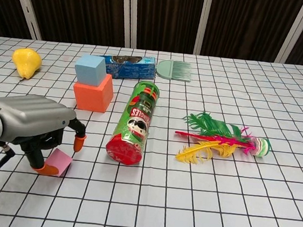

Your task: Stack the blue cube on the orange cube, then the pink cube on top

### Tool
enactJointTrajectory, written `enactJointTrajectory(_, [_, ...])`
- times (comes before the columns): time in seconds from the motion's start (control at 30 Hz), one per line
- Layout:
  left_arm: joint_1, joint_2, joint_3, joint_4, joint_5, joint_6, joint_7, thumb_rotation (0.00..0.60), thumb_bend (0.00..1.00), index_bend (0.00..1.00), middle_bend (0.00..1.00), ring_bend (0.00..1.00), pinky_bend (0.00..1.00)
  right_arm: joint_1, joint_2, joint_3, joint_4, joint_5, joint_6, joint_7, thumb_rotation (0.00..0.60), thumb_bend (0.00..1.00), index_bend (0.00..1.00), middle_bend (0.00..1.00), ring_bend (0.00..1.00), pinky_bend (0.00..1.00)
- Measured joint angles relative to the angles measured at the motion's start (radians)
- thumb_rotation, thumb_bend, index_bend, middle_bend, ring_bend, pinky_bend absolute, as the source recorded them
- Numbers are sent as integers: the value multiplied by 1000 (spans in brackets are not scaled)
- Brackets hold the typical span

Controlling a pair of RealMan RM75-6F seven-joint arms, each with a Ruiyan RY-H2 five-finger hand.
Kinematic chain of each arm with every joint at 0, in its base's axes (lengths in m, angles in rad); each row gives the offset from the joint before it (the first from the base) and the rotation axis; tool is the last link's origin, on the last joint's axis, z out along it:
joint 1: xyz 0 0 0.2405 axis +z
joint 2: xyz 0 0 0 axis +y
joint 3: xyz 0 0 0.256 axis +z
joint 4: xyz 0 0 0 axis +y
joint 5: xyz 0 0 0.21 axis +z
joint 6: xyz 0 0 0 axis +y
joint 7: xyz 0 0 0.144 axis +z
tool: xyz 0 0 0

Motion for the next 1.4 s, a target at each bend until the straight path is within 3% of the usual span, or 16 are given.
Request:
enactJointTrajectory(0.57, [18,45,-17,-29,38,26,-41,600,291,407,896,757,886,7,-4,-1,-2,7,-19,-7,600,107,143,91,100,61])
enactJointTrajectory(0.9, [30,80,11,-71,50,22,-35,600,281,395,892,757,886,13,-3,-2,-9,24,-41,-18,600,107,142,91,100,61])
enactJointTrajectory(1.4, [26,72,10,-46,-5,17,-3,600,256,359,889,755,885,16,4,-3,-21,33,-58,-20,600,107,143,91,100,61])
